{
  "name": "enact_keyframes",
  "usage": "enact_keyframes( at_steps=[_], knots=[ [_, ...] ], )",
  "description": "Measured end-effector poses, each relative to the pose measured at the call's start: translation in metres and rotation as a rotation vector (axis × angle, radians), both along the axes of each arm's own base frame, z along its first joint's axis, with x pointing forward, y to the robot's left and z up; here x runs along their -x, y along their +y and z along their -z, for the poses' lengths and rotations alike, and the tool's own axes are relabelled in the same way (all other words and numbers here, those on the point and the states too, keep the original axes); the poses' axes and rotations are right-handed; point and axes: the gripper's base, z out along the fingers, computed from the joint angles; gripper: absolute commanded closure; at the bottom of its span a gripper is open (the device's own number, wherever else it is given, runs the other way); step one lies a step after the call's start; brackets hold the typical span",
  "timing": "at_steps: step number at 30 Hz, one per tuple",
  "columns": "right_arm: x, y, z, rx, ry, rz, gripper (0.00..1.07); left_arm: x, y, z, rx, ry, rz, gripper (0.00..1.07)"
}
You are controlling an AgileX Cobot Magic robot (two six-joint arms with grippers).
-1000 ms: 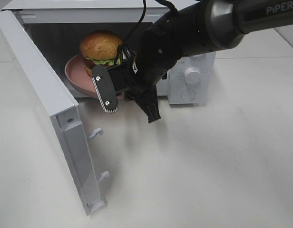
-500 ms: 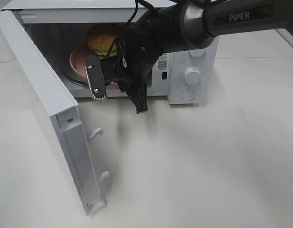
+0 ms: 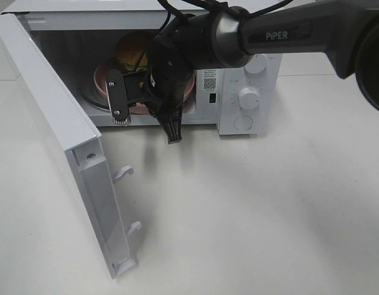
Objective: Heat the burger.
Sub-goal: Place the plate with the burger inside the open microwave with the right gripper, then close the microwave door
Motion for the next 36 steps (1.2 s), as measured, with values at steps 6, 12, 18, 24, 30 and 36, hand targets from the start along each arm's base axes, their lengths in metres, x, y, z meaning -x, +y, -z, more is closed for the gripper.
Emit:
enact_keyframes(
  at_steps=[6,12,18,24,30,36],
  knots=[
    [-0.006,0.003,0.001,-0.007,-0.008,0.006,1.05,0.000,0.000,0.000,0.000,0.000,0.000,0.09],
    [-0.010,0.002,0.004,-0.007,-0.010,0.014,1.04,0.000,0.000,0.000,0.000,0.000,0.000,0.09],
    [-0.015,-0.001,0.005,-0.016,-0.022,0.015,1.01,0.000,0.000,0.000,0.000,0.000,0.000,0.09],
    [-0.016,-0.001,0.004,-0.019,-0.034,0.008,0.89,0.000,0.000,0.000,0.000,0.000,0.000,0.09],
    [-0.017,-0.001,0.003,-0.027,-0.048,0.002,0.77,0.000,0.000,0.000,0.000,0.000,0.000,0.09],
    [-0.020,0.001,-0.001,-0.069,-0.065,0.012,0.70,0.000,0.000,0.000,0.000,0.000,0.000,0.09]
  ],
)
